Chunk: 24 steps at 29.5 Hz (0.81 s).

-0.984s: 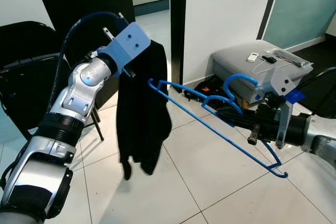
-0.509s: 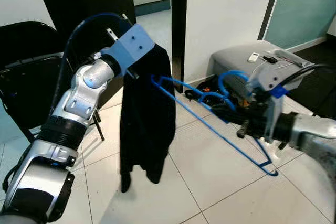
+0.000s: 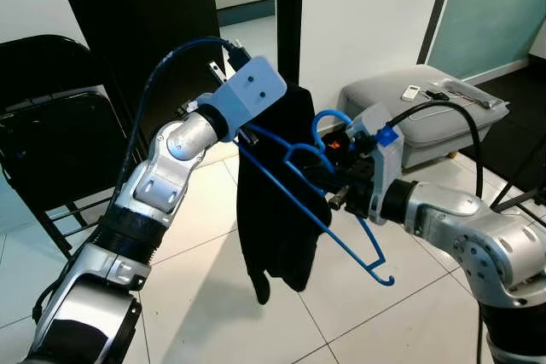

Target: Hang hanger

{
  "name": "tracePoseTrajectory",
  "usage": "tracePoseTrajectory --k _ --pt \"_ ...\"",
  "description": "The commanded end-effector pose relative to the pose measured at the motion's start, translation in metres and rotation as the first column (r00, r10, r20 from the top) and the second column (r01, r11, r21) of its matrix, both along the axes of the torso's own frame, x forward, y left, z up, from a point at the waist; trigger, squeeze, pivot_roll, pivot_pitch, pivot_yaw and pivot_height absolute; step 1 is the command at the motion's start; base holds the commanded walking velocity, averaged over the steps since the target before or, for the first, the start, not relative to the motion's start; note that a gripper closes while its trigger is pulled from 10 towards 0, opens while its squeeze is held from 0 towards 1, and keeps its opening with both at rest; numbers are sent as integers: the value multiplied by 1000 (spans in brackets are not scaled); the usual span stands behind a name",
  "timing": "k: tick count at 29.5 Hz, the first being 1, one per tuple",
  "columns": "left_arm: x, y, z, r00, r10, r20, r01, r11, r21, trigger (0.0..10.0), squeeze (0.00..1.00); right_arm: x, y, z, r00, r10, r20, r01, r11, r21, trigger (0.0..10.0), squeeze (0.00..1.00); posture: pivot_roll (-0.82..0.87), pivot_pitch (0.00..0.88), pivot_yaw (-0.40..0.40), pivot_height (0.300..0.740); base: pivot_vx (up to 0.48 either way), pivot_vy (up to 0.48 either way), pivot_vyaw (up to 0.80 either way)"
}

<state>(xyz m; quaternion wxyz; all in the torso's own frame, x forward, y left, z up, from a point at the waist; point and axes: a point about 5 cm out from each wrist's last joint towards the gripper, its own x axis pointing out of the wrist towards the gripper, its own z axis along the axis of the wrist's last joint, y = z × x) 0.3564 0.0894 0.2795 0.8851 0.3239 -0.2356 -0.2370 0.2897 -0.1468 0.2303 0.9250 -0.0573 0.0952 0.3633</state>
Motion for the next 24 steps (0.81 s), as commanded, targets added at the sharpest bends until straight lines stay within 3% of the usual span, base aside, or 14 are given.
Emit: tracePoseTrajectory --k 1,6,13,24 --pt "-1 2 2 1000 2 6 -2 1000 -5 10000 0 3 -6 4 999 -38 5 38 999 -4 10000 0 -109 9 70 740 0 0 0" --pt "0 9 2 999 32 6 -32 999 3 10000 0 -3 -15 5 999 -44 -14 43 998 -43 10000 0 -112 7 70 740 0 0 0" --pt "1 14 2 998 54 10 -54 998 19 10000 0 -22 -23 2 998 28 -56 -34 994 -99 10000 0 -121 2 72 740 0 0 0" --pt "1 14 2 998 56 12 -57 998 30 10000 0 -25 -33 8 999 2 -48 -7 993 -117 10000 0 -125 0 74 740 0 0 0"
